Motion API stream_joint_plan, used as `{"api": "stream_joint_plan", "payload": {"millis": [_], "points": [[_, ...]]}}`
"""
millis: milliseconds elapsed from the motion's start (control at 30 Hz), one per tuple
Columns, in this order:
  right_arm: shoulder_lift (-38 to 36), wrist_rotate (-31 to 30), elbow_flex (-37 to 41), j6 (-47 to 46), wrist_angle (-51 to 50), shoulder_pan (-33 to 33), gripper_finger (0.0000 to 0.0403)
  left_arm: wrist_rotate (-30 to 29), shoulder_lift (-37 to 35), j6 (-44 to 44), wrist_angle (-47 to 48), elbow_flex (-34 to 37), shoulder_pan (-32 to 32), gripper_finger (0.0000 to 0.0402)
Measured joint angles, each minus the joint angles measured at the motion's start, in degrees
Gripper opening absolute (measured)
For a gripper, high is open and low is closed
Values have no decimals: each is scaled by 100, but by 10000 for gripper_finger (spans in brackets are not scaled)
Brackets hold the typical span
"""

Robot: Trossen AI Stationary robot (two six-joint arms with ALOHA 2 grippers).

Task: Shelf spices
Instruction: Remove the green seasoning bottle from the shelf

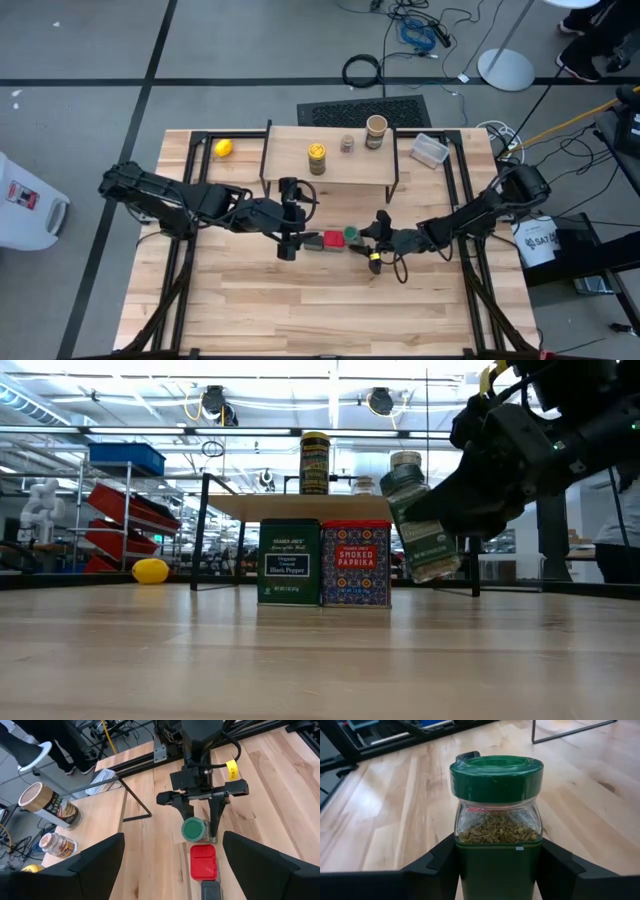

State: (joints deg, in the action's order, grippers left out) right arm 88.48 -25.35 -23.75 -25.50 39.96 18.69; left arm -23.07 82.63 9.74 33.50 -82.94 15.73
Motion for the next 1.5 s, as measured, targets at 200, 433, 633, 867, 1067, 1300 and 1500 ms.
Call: {"api": "stream_joint_plan", "payload": {"millis": [200, 433, 633, 867, 1067, 1300, 1500], "points": [[319, -11, 2, 24, 316, -53, 192, 0, 0, -2, 32, 2, 0, 347], [861, 17, -32, 136, 998, -144, 193, 0, 0, -2, 43, 2, 0, 347], [1161, 21, -308, 417, 1006, -161, 193, 0, 1, -3, 103, 2, 0, 347], [1401, -5, -496, 522, 1043, -161, 199, -1, 2, -45, 218, 2, 0, 347], [1408, 13, -496, 514, 1036, -161, 211, 0, 2, -52, 241, 2, 0, 347], [1426, 242, -490, 476, 963, -163, 232, 0, 2, -157, 323, 2, 0, 347], [1034, 312, -490, 442, 508, -163, 248, 0, 2, -197, 415, 2, 0, 347]]}}
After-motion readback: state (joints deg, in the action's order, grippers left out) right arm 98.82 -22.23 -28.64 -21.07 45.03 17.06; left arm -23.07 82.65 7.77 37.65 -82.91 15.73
